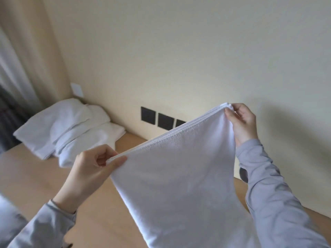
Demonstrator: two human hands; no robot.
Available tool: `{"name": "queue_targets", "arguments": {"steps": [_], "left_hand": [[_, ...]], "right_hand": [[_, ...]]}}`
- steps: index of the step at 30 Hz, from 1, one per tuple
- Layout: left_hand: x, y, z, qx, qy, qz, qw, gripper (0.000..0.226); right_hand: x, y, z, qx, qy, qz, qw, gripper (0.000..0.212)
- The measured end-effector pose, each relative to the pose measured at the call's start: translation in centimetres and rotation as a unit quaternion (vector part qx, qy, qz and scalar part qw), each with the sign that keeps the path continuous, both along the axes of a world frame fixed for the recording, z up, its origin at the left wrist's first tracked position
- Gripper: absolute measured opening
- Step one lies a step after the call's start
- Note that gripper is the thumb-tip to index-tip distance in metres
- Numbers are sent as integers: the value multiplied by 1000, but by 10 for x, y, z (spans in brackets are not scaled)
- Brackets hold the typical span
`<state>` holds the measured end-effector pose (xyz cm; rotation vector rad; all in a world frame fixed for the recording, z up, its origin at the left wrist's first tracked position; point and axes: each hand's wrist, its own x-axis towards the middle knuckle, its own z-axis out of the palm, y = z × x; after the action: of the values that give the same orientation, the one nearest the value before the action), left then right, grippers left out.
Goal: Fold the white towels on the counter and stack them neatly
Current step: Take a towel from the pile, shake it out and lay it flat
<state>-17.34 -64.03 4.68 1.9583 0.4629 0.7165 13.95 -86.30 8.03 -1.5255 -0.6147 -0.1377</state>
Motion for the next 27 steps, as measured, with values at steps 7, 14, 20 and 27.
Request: {"name": "queue_targets", "arguments": {"steps": [7, 14, 20, 27], "left_hand": [[-52, 62, -85, -78, 96, 108, 986, 14], [-86, 122, -184, -164, 207, 167, 950, 15], [-87, 158, -252, -162, 294, 213, 917, 18], [-70, 167, -285, -46, 365, 234, 900, 6]], "right_hand": [[-13, 141, -80, -120, 53, 85, 988, 16], [-37, 267, -181, -246, 84, 124, 958, 6], [-36, 337, -258, -357, 94, 133, 920, 8], [-32, 360, -320, -432, 90, 94, 893, 5]]}}
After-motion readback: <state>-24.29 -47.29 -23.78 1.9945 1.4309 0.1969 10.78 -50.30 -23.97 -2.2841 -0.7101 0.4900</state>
